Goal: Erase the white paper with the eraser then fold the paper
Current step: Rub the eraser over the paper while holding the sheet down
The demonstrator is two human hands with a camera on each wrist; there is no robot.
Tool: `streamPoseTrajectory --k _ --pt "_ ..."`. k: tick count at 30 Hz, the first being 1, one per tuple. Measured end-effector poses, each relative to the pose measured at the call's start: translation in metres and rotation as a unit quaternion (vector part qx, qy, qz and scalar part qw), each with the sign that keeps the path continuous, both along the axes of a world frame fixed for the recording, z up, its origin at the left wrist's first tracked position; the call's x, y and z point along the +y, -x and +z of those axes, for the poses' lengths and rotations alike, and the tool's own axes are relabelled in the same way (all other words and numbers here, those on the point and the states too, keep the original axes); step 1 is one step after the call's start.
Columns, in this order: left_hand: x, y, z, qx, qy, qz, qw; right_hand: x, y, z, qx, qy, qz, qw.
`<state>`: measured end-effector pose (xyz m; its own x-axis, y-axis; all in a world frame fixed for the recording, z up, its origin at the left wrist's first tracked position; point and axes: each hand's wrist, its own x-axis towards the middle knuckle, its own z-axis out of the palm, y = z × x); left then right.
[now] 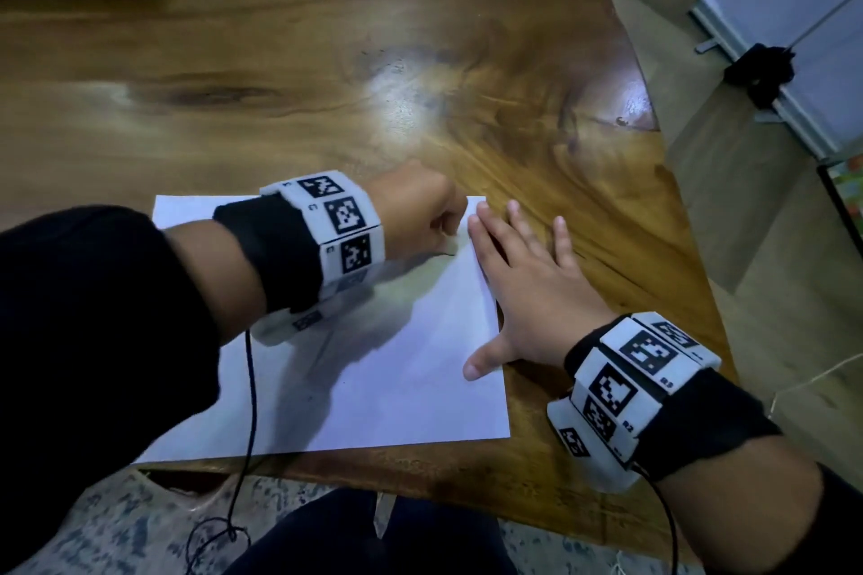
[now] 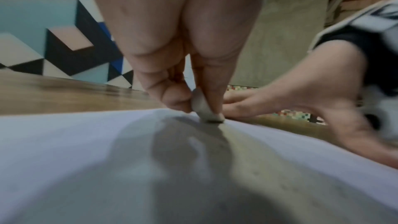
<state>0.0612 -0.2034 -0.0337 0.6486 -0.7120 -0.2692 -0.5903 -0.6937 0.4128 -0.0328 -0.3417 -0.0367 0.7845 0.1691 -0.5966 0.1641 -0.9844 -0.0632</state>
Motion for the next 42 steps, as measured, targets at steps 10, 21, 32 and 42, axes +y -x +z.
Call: streamPoseTrajectory --k 10,21,32,42 --pt "0.019 0.027 -0.003 0.046 -0.002 -0.078 0.996 0.001 0.0 0.0 0.006 -0.002 -0.001 1.0" --pt "0.033 0.061 -0.007 0.132 -0.003 -0.136 0.982 0.002 0.0 0.0 -0.001 0.003 -0.001 1.0" --pt "0.073 0.037 -0.006 -0.001 0.104 -0.118 0.988 0.0 0.004 -0.001 -0.013 -0.012 0.004 1.0" --pt "0.077 0.038 -0.016 0.133 0.046 -0.011 0.99 -0.003 0.002 -0.002 -0.023 -0.022 -0.001 0.999"
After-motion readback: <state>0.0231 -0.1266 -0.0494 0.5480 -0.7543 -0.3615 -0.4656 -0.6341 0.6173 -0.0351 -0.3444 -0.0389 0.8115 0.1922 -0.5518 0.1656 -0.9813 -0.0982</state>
